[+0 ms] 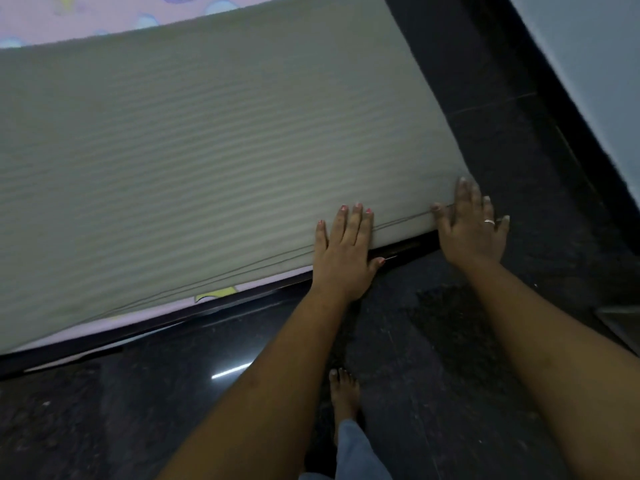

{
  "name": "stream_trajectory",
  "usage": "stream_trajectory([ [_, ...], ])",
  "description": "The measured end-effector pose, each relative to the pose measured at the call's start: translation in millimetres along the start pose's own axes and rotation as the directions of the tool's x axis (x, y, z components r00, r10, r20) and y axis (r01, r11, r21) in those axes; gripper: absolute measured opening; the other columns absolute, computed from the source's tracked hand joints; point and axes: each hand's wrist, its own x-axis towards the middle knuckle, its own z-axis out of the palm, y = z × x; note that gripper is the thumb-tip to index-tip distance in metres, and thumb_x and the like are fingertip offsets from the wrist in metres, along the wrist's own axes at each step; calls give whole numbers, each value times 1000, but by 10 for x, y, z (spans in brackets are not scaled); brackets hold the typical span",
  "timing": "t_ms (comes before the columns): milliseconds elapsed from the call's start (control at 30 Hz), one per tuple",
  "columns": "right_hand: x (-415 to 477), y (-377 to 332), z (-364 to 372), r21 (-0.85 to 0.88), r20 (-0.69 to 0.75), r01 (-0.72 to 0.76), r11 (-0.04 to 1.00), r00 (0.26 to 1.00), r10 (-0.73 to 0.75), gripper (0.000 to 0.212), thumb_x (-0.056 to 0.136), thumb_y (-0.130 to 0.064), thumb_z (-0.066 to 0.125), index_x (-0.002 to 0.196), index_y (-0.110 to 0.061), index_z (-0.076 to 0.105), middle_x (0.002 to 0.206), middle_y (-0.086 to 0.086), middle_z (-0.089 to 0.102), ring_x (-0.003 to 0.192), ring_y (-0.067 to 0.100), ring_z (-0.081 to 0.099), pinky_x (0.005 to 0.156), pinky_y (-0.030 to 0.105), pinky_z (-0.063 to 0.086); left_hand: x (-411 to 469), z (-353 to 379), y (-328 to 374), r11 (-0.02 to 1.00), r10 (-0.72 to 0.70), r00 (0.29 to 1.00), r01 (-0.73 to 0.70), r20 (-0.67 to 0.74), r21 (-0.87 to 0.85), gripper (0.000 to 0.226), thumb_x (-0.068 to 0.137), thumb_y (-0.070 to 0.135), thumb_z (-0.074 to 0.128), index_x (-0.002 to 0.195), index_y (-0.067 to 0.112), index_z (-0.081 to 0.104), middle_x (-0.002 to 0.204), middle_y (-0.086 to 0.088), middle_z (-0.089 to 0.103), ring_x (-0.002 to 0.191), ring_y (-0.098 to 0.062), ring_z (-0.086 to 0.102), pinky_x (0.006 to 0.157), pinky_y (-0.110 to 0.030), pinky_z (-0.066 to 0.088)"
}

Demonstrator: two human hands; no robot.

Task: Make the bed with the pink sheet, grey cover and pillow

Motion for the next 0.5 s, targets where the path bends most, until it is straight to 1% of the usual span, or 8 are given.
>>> stream_trajectory([
  [67,7,167,-15,-26,63,-108,994,992,109,67,94,-64,13,152,-32,8,160,-7,7,147,22,1,115,57,-1,15,32,104,1000,1,1000,-1,6,6,80,96,51,36,150,18,-13,158,-2,-18,145,-21,-17,113,-48,-13],
  [100,-16,235,-6,-70,66,-106,992,992,111,65,95,-62,12,152,-32,10,160,-8,6,147,22,-1,114,59,0,16,49,133,1000,-2,1000,2,9,12,81,96,50,36,150,17,-14,158,-2,-19,145,-22,-18,113,-47,-13],
  [167,-81,319,11,-92,49,-73,993,996,78,62,97,-59,14,152,-32,11,160,-7,6,147,21,-2,114,59,0,15,43,151,1000,-1,1000,0,9,15,81,96,49,36,150,18,-15,157,-3,-20,145,-22,-19,114,-46,-13],
  [267,-243,314,69,-37,42,-53,998,998,54,62,97,-57,17,153,-29,11,160,-4,7,147,21,-3,113,58,-2,-36,52,115,999,34,999,-34,6,16,77,97,45,36,150,20,-13,158,0,-18,145,-20,-16,115,-43,-10],
  [367,-395,238,114,-35,42,1,999,999,0,62,98,-54,21,153,-27,11,160,-4,7,147,20,-3,113,59,-1,-128,30,25,997,67,997,-66,-27,28,73,99,42,35,150,21,-12,159,3,-14,146,-18,-13,117,-44,-4],
  [433,-556,178,149,-49,53,7,999,999,-5,61,99,-53,21,153,-26,9,160,-5,6,147,19,-4,113,58,0,-290,22,-74,999,30,999,-29,-33,43,72,99,42,34,150,22,-12,159,4,-13,146,-17,-13,117,-46,-2],
  [467,-665,149,153,-44,65,15,999,998,-12,61,99,-53,21,153,-27,8,160,-6,6,147,19,-4,113,58,0,-411,25,-103,999,-12,1000,13,-20,38,72,99,42,34,150,23,-13,159,5,-13,146,-16,-13,116,-47,-3],
  [500,-764,125,171,-70,81,54,996,996,-48,61,99,-53,21,153,-28,8,160,-6,5,147,19,-4,113,59,0,-531,23,-168,998,-34,999,35,-18,57,72,99,42,34,150,24,-13,159,6,-13,146,-16,-12,116,-48,-3],
])
